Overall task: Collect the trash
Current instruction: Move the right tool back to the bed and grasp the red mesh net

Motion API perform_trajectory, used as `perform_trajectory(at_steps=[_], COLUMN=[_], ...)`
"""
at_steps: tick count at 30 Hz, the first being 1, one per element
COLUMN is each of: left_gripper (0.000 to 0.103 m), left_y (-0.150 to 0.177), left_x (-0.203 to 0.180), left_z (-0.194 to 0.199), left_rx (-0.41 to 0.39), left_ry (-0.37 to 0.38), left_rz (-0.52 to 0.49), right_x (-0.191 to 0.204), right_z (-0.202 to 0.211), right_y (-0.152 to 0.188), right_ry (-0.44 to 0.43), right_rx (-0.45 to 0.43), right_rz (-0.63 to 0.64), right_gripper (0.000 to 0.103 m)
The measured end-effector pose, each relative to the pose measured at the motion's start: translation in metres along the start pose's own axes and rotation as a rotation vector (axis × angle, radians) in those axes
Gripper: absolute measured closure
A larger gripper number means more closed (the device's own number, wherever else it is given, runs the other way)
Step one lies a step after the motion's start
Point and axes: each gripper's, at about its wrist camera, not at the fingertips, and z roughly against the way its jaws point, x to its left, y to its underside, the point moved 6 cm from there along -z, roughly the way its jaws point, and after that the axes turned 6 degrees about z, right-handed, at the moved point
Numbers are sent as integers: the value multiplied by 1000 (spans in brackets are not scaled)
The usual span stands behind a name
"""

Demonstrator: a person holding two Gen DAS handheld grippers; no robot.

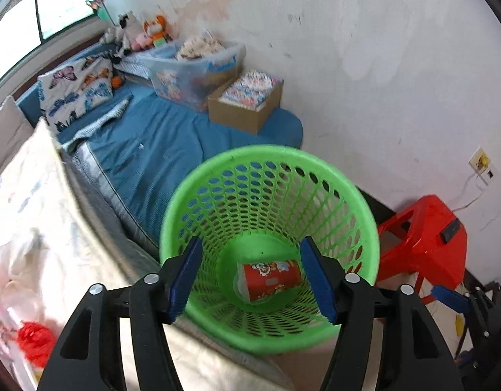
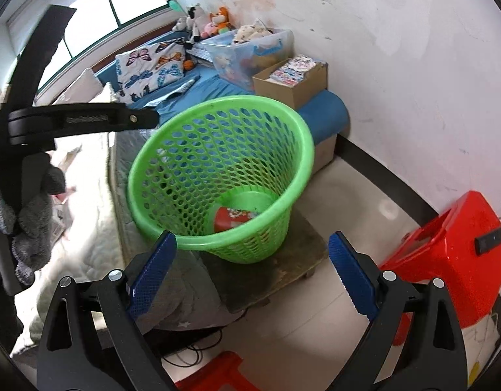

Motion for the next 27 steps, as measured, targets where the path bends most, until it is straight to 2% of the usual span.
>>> perform_trajectory(at_steps=[9, 20, 23, 27], left_gripper=[40, 40, 40, 40], left_y=[20, 70, 87, 111], left_x=[55, 167, 195, 225], left_z=[79, 152, 172, 190], left_rx=[-116, -207, -236, -238], left_ry=[-14, -105, -160, -192], left_rz=[108, 314, 354, 401], right_x=[40, 121, 144, 182], right_z=[9, 5, 4, -2], right_y=[-13, -33, -38, -47], right_ry=[-63, -191, -225, -275], right_rx=[-23, -28, -29, -21], right_rz=[74, 206, 247, 313], right_gripper=[9, 11, 12, 13])
